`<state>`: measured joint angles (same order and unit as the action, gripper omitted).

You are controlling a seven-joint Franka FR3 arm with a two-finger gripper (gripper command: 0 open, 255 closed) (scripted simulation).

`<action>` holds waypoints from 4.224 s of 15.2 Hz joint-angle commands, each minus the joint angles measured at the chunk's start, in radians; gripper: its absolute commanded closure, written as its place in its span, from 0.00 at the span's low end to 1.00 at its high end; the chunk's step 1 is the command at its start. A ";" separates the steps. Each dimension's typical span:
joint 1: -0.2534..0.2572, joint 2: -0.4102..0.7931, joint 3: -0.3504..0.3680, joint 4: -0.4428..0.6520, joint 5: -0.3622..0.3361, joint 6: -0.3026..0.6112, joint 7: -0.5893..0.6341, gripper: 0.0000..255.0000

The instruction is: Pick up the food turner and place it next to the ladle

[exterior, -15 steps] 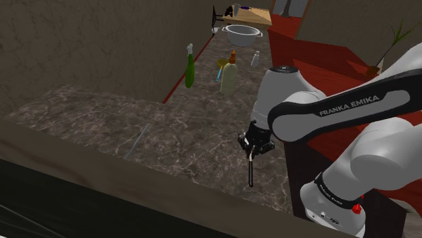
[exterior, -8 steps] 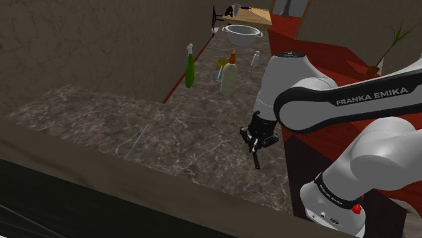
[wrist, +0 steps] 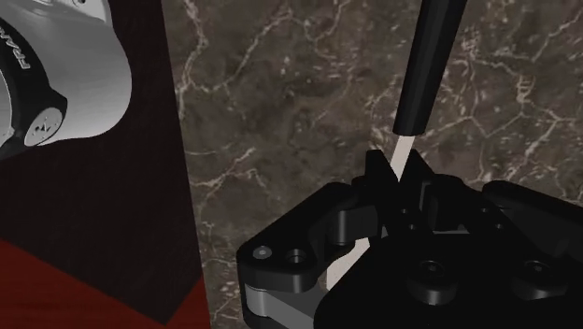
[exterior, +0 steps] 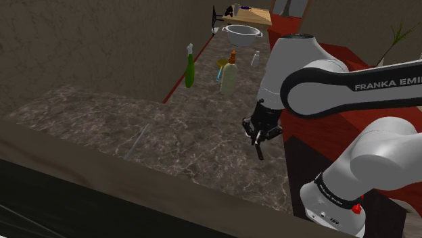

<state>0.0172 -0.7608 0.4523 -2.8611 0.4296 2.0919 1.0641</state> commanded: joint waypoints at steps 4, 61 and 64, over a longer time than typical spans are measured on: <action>-0.004 -0.044 -0.025 0.041 -0.023 -0.085 0.007 1.00; -0.466 1.261 -0.387 1.156 -0.426 0.055 -0.518 1.00; -0.466 1.282 -0.388 1.147 -0.427 0.086 -0.518 1.00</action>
<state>-0.4470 0.5121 0.0654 -1.7131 0.0028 2.1671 0.5484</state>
